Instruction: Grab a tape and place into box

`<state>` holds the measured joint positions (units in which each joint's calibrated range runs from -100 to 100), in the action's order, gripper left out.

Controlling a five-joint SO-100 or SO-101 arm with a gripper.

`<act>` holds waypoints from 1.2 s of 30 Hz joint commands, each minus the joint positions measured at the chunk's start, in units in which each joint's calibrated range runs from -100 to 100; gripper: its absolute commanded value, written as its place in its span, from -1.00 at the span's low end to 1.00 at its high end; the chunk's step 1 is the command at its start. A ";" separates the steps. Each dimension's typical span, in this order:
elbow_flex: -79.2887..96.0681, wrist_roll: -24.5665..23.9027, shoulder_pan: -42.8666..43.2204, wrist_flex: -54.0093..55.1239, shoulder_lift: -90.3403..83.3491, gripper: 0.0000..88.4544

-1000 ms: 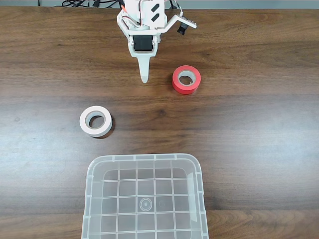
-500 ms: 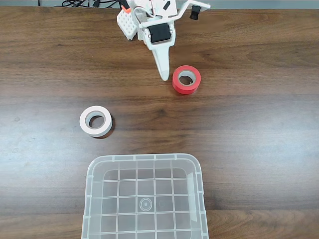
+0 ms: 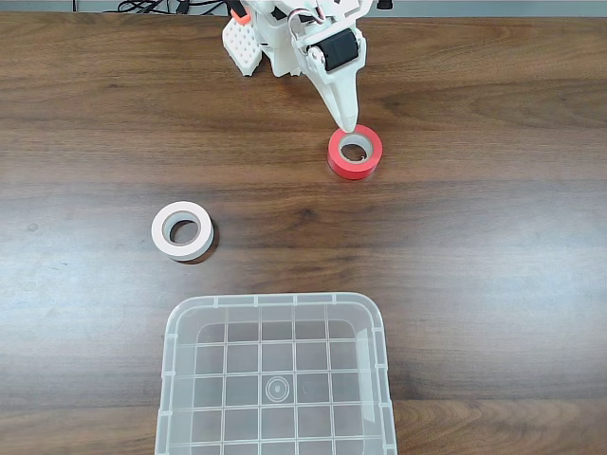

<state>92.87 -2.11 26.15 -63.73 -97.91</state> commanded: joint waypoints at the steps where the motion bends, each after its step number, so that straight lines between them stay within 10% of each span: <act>1: -4.35 0.06 0.48 -1.85 0.08 -0.97; 36: -55.33 0.06 0.70 -2.28 75.38 -0.97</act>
<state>47.65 -2.11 26.45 -66.69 -33.19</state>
